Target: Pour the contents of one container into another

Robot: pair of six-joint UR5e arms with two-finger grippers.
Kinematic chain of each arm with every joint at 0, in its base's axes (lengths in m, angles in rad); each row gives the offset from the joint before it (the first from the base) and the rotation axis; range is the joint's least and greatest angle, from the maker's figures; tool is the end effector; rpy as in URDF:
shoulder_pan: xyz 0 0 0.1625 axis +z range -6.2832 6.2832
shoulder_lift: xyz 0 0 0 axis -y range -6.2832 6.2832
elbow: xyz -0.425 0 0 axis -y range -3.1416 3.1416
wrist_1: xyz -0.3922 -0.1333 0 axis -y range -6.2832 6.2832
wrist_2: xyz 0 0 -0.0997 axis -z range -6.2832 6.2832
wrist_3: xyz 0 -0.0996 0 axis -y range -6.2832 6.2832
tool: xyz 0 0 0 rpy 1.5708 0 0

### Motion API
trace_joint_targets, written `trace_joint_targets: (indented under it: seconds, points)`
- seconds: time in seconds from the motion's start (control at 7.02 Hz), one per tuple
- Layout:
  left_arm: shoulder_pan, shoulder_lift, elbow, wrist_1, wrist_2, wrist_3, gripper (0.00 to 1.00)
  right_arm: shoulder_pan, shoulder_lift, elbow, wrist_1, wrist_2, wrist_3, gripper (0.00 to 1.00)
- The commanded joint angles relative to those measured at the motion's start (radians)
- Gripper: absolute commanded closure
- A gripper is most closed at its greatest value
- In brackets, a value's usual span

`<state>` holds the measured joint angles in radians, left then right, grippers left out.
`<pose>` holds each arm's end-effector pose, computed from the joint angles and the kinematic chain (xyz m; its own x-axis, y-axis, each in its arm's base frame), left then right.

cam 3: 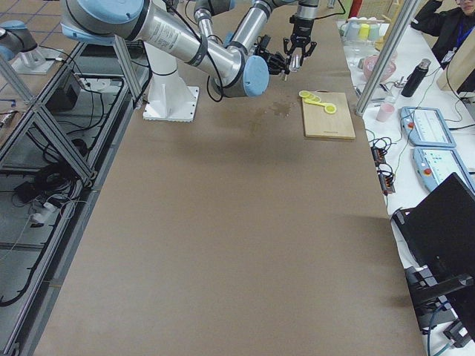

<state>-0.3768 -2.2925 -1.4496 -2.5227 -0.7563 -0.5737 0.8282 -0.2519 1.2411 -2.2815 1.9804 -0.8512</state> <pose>0.5515 -0.4395 0.1615 0.7893 0.3075 -0.5314 0.4897 0.2068 0.8470 -0.4368 -0.6144 0.0011 -0.0924 -0.9947 0.0456 0.8811 -0.0603 0.4692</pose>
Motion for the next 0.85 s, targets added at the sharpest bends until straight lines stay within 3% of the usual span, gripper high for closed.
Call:
trace_joint_targets:
  seconds: [0.0, 0.71]
  points:
    - [-0.001, 0.001, 0.0, -0.002, 0.0, 0.0, 1.0, -0.012, 0.034, -0.031, -0.044, -0.026, -0.017, 1.0]
    - [0.001, 0.01, 0.0, -0.002, 0.0, 0.0, 1.0, -0.06, 0.114, -0.167, -0.061, -0.09, -0.017, 1.0]
